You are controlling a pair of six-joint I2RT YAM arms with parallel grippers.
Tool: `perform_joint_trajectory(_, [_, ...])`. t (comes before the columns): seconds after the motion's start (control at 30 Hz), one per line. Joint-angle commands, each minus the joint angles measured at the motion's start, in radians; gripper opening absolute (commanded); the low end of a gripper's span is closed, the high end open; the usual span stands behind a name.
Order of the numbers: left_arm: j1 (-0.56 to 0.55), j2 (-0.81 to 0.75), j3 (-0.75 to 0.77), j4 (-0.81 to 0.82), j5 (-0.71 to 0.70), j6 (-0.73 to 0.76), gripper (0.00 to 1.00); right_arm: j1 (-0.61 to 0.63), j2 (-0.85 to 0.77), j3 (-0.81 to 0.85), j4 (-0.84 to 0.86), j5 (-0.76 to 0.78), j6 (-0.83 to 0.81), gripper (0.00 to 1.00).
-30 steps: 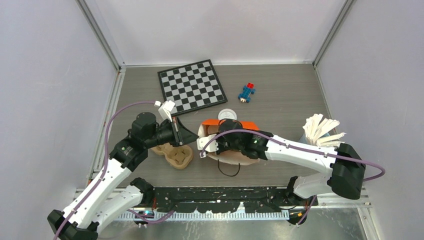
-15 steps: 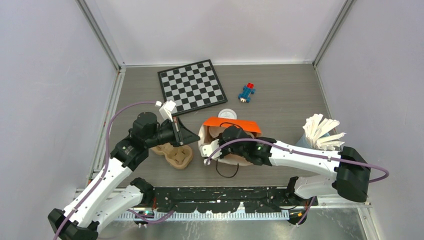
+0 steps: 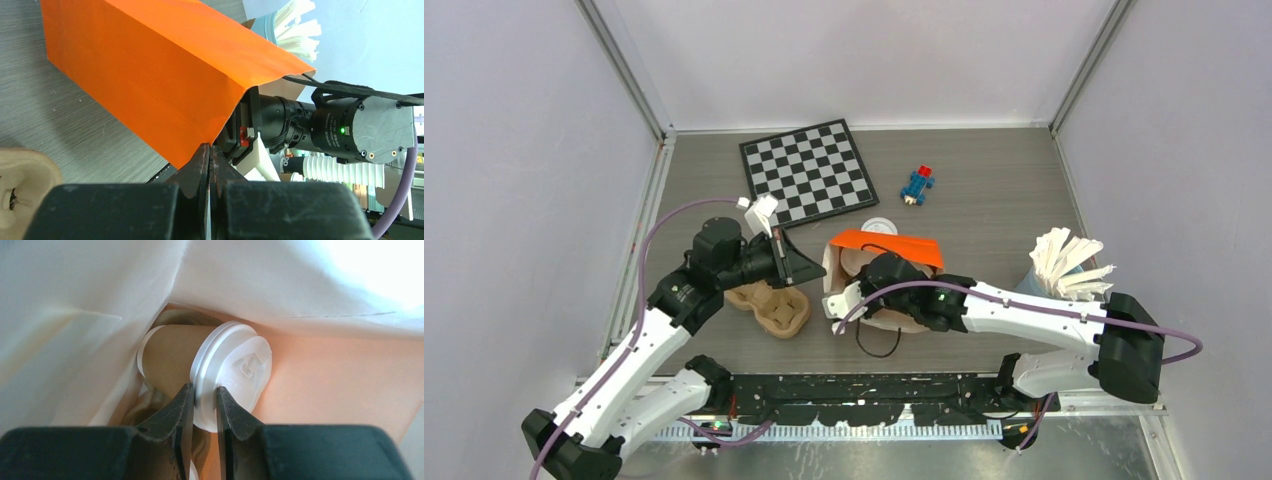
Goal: Pack the takeout coffee
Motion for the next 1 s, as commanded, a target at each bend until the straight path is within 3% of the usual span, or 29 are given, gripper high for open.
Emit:
perform_joint_trajectory(0.0, [-0.004, 0.022, 0.111, -0.003, -0.028, 0.028, 0.0, 0.011, -0.041, 0.111, -0.076, -0.03, 0.066, 0.04])
perform_joint_trajectory(0.23, [-0.004, 0.119, 0.23, -0.129, -0.09, 0.08, 0.0, 0.013, -0.087, 0.122, -0.088, -0.003, 0.11, 0.04])
perform_joint_trajectory(0.97, [-0.003, 0.269, 0.375, -0.183, -0.089, -0.018, 0.0, 0.011, -0.237, 0.143, -0.181, 0.103, 0.16, 0.04])
